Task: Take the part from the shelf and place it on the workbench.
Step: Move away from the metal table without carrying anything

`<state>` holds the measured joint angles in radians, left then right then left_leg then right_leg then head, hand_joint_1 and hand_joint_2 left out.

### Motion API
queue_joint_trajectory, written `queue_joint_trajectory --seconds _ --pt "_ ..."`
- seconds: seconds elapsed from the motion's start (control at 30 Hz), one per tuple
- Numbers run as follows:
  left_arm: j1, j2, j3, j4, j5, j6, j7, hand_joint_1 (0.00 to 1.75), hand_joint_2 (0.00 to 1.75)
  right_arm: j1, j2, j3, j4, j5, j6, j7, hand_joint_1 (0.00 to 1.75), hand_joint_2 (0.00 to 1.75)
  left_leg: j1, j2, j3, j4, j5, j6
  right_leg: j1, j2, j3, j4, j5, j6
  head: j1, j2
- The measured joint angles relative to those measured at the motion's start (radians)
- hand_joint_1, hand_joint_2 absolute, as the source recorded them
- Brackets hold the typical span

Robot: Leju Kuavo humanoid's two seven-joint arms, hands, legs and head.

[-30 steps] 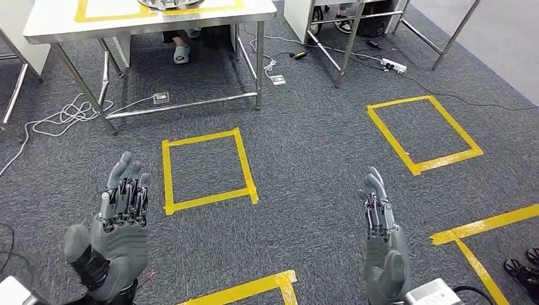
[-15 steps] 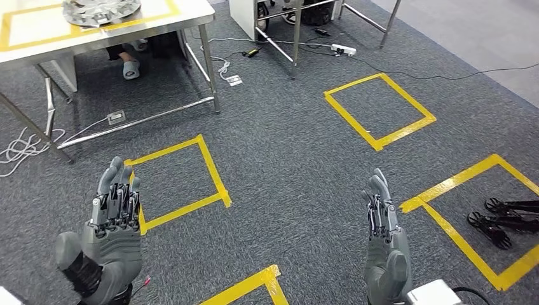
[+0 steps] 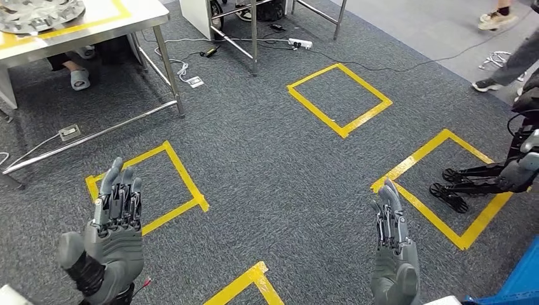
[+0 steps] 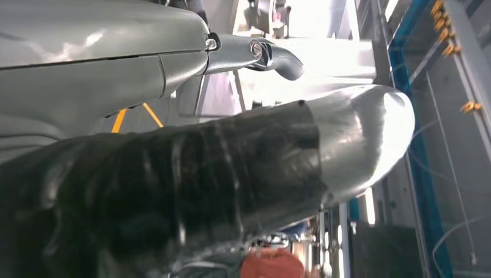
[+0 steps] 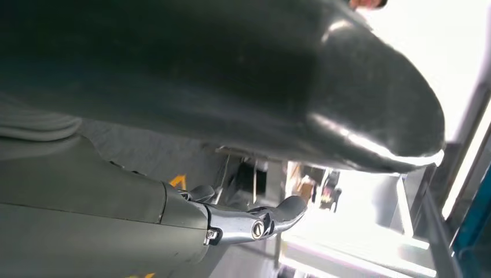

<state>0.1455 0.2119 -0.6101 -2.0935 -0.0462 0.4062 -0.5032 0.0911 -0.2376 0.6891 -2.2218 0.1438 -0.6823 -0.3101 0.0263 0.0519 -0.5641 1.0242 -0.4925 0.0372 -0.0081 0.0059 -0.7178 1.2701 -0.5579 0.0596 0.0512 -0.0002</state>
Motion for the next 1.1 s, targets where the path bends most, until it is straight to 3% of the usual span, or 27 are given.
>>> queue_joint_trajectory --seconds 0.07,0.13,0.17,0.23,0.27,0.33,0.4,0.47,0.5,0.53,0.6,0.67,0.7,0.73,0.77,0.83,0.9,0.97,1.0,1.03,1.1 --pt "0.000 0.000 0.000 0.000 0.000 0.001 0.000 0.00 0.00 0.002 -0.003 -0.002 -0.003 0.000 -0.001 -0.001 0.00 0.00 -0.003 0.024 0.004 0.000 -0.003 -0.002 0.006 -0.031 0.074 -0.137 0.059 -0.014 0.008 0.000" --pt "0.000 0.000 0.000 0.000 0.000 0.002 0.000 0.00 0.00 0.003 -0.005 -0.003 -0.008 0.000 -0.001 -0.002 0.00 0.00 -0.007 0.044 0.009 -0.001 -0.006 -0.008 0.017 -0.070 0.132 -0.249 0.090 -0.030 0.009 0.000" --pt "0.000 0.000 0.000 0.000 0.000 0.002 -0.001 0.00 0.00 0.003 -0.006 -0.003 -0.010 0.000 -0.001 -0.002 0.00 0.00 -0.007 0.053 0.011 -0.002 -0.008 -0.013 0.022 -0.079 0.140 -0.267 0.089 -0.037 0.009 0.000" --pt "0.000 0.000 0.000 0.000 0.000 0.002 -0.001 0.00 0.00 0.004 -0.007 -0.004 -0.012 -0.001 -0.002 -0.004 0.00 0.00 -0.006 0.071 0.017 -0.005 -0.011 -0.024 0.025 -0.058 0.144 -0.273 0.091 -0.046 0.012 0.000" --pt "-0.001 0.000 0.000 0.000 0.000 0.003 -0.001 0.00 0.00 0.006 -0.007 -0.004 -0.013 -0.001 -0.003 -0.004 0.00 0.00 -0.005 0.065 0.019 -0.003 -0.015 -0.030 0.022 -0.046 0.153 -0.280 0.095 -0.049 0.012 0.000" --pt "-0.001 0.000 0.001 0.001 0.000 0.004 -0.002 0.00 0.00 0.008 -0.008 -0.004 -0.014 -0.002 -0.005 -0.005 0.00 0.00 -0.004 0.020 0.001 0.040 -0.046 -0.037 0.015 -0.023 0.173 -0.297 0.108 -0.055 0.005 0.000" --pt "0.001 0.000 0.002 0.002 0.000 0.006 -0.003 0.00 0.00 0.010 -0.008 -0.004 -0.014 -0.002 -0.008 -0.006 0.00 0.00 -0.002 -0.031 -0.056 0.154 -0.098 -0.041 0.011 -0.001 0.174 -0.299 0.112 -0.059 -0.011 0.000" --pt "0.004 0.001 0.002 0.002 0.000 0.007 -0.003 0.00 0.00 0.011 -0.009 -0.004 -0.014 -0.002 -0.009 -0.006 0.00 0.00 -0.003 -0.044 -0.111 0.247 -0.117 -0.041 0.011 0.026 0.171 -0.296 0.111 -0.060 -0.025 0.000" --pt "0.005 0.001 0.002 0.003 0.000 0.008 -0.003 0.00 0.00 0.012 -0.009 -0.004 -0.014 -0.002 -0.010 -0.006 0.00 0.00 -0.002 -0.046 -0.117 0.246 -0.100 -0.041 0.011 0.041 0.171 -0.293 0.109 -0.059 -0.031 0.000" --pt "0.006 0.001 0.002 0.003 0.000 0.009 -0.003 0.00 0.00 0.014 -0.009 -0.004 -0.014 -0.002 -0.010 -0.006 0.00 0.00 -0.001 -0.050 -0.106 0.210 -0.067 -0.040 0.010 0.057 0.172 -0.289 0.107 -0.057 -0.035 0.000" --pt "0.006 0.000 0.002 0.003 0.000 0.010 -0.003 0.00 0.00 0.018 -0.009 -0.004 -0.015 -0.002 -0.011 -0.006 0.00 0.00 0.004 -0.087 -0.057 0.090 -0.007 -0.040 0.009 0.086 0.168 -0.275 0.098 -0.046 -0.044 0.000" --pt "0.008 0.000 0.002 0.003 0.000 0.011 -0.003 0.00 0.00 0.022 -0.010 -0.007 -0.017 -0.002 -0.013 -0.007 0.00 0.00 0.007 -0.123 -0.023 0.026 0.004 -0.036 0.006 0.110 0.153 -0.258 0.091 -0.033 -0.046 0.000" --pt "0.009 0.001 0.002 0.003 0.000 0.011 -0.003 0.00 0.00 0.024 -0.011 -0.008 -0.019 -0.002 -0.013 -0.007 0.00 0.00 0.006 -0.128 -0.019 0.023 -0.002 -0.031 0.003 0.121 0.142 -0.254 0.090 -0.027 -0.046 0.000" --pt "0.010 0.001 0.002 0.002 -0.001 0.012 -0.003 0.00 0.00 0.027 -0.012 -0.010 -0.021 -0.002 -0.014 -0.008 0.00 0.00 0.004 -0.118 -0.016 0.023 -0.002 -0.024 -0.001 0.132 0.134 -0.253 0.091 -0.022 -0.044 0.000" --pt "0.010 0.001 0.002 0.002 -0.001 0.012 -0.003 0.00 0.00 0.031 -0.013 -0.011 -0.023 -0.002 -0.014 -0.009 0.00 0.00 0.004 -0.107 -0.014 0.021 -0.002 -0.018 -0.002 0.128 0.128 -0.249 0.089 -0.017 -0.044 0.000" --pt "0.010 0.001 0.002 0.002 -0.001 0.013 -0.003 0.00 0.00 0.037 -0.015 -0.015 -0.028 -0.002 -0.015 -0.013 0.00 0.00 0.005 -0.083 -0.007 0.017 -0.003 -0.005 0.000 0.079 0.102 -0.200 0.062 -0.009 -0.033 0.000" --pt "0.012 0.001 0.002 0.002 -0.002 0.013 -0.002 0.00 0.00 0.040 -0.016 -0.022 -0.031 -0.002 -0.015 -0.016 0.00 0.00 0.001 -0.056 -0.004 0.016 -0.007 0.003 0.001 0.019 0.041 -0.080 0.004 -0.002 -0.019 0.000" --pt "0.014 0.001 0.002 0.002 -0.002 0.013 0.000 0.00 0.00 0.045 -0.017 -0.028 -0.031 -0.004 -0.015 -0.018 0.00 0.00 -0.004 -0.028 -0.004 0.017 -0.010 0.006 -0.001 0.003 -0.015 0.025 -0.031 -0.001 -0.010 0.000" --pt "0.014 0.001 0.002 0.002 -0.002 0.013 0.001 0.00 0.00 0.048 -0.017 -0.031 -0.031 -0.004 -0.015 -0.018 0.00 0.00 -0.007 -0.014 -0.002 0.017 -0.012 0.006 -0.001 0.001 -0.018 0.029 -0.022 -0.004 -0.007 0.000" --pt "0.014 0.001 0.002 0.002 -0.002 0.013 0.002 0.00 0.00 0.051 -0.017 -0.033 -0.031 -0.005 -0.015 -0.018 0.00 0.00 -0.010 -0.001 0.000 0.017 -0.014 0.007 0.000 -0.001 0.000 -0.006 0.003 -0.010 -0.003 0.000" --pt "0.014 0.001 0.002 0.002 -0.002 0.014 0.004 0.00 0.00 0.055 -0.017 -0.039 -0.034 -0.006 -0.015 -0.020 0.00 0.00 -0.016 0.023 0.006 0.016 -0.019 0.007 0.011 -0.029 0.071 -0.144 0.065 -0.031 0.001 0.000"
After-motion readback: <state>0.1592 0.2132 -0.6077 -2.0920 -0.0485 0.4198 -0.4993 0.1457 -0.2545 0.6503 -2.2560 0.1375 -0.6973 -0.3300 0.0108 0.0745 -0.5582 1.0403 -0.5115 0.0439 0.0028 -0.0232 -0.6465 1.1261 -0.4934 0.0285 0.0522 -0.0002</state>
